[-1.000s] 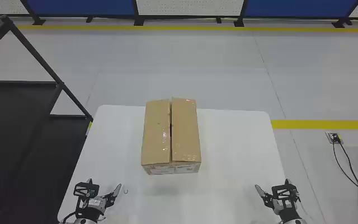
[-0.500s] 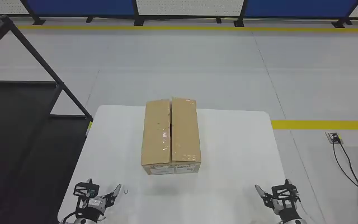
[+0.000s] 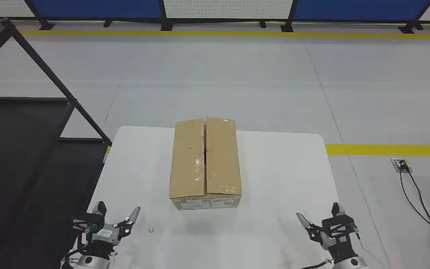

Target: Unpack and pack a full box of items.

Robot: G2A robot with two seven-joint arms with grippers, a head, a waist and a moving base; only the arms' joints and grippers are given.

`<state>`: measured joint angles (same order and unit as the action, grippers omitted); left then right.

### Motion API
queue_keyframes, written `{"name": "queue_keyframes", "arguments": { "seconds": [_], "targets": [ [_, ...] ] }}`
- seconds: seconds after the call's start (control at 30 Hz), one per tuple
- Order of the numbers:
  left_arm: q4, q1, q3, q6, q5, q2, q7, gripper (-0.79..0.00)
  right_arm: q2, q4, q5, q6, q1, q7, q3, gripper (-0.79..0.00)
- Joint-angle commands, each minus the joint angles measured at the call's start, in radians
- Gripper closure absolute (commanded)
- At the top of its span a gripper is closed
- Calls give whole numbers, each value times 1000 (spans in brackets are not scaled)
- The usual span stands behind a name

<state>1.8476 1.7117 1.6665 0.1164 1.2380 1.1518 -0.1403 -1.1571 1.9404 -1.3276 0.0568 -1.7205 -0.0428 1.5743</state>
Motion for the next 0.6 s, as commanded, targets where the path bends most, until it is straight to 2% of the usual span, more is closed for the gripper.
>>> {"name": "queue_keyframes", "arguments": {
  "seconds": [0.0, 0.43, 0.57],
  "targets": [
    [11, 12, 7, 51, 1, -2, -8, -785, -2, 30, 10, 10, -3, -16, -10, -785],
    [11, 12, 7, 51, 1, -2, -8, -785, -2, 36, 11, 21, -7, -21, -11, -785],
    [-27, -60, -27, -3, 31, 2, 24, -785, -7, 25, 46, 29, 28, -40, -43, -785]
  ]
}}
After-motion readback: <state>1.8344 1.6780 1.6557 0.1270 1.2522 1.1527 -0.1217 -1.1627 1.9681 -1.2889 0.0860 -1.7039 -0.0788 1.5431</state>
